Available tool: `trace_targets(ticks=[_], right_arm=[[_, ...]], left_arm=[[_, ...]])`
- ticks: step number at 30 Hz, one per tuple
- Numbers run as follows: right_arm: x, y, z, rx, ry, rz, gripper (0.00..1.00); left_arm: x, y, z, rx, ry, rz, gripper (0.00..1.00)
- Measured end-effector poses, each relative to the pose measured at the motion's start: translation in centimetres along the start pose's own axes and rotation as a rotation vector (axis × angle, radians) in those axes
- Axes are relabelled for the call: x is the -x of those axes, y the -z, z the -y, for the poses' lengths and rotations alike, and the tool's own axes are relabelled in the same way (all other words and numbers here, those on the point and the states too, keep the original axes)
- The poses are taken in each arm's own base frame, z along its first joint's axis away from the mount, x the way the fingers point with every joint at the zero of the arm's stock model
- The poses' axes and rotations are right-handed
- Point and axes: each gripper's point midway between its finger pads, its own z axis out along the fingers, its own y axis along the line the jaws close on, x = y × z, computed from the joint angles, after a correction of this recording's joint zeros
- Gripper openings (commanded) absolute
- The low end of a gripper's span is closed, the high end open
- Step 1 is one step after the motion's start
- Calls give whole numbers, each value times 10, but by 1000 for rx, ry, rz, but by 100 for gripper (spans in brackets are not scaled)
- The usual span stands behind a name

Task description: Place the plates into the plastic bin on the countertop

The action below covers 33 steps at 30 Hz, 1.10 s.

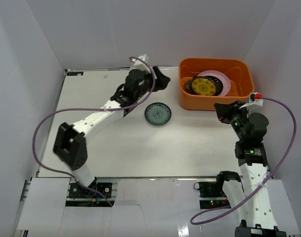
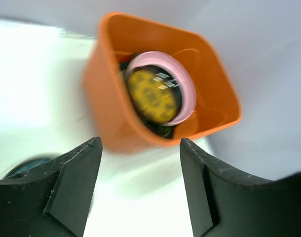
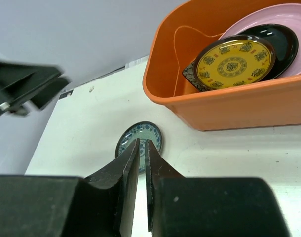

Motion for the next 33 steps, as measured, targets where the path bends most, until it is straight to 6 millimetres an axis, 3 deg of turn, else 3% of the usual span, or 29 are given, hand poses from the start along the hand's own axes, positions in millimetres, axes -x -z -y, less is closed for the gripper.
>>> trace_targets(ticks=[3, 5, 10, 12, 17, 20, 23, 26, 27, 30, 33], right_arm=[[-11, 0, 3, 7, 0, -26, 17], [-18, 1, 3, 15, -2, -45, 20], [-27, 5, 1, 40, 11, -63, 23], [-30, 6, 1, 45, 17, -72, 24], [-41, 7, 5, 44, 25, -100, 25], [-53, 7, 12, 34, 21, -133, 25], [-66, 6, 16, 35, 10, -166, 25], [-86, 6, 19, 43, -2, -216, 25], [-95, 6, 20, 46, -7, -241, 26], [-117, 6, 18, 63, -14, -309, 36], [-133, 5, 10, 91, -4, -370, 53]], left_arm=[[5, 68, -35, 106, 9, 57, 71], [-16, 101, -72, 199, 37, 61, 71], [-127, 135, -173, 456, 80, -146, 72], [-163, 141, -196, 521, 84, -237, 72], [-188, 127, -207, 522, 97, -290, 61], [-192, 101, -210, 508, 111, -287, 50], [-190, 82, -211, 481, 147, -258, 47], [-188, 75, -217, 476, 189, -235, 17], [-188, 73, -220, 476, 201, -233, 0], [-180, 64, -218, 452, 236, -204, 0], [-179, 70, -218, 454, 243, -201, 0]])
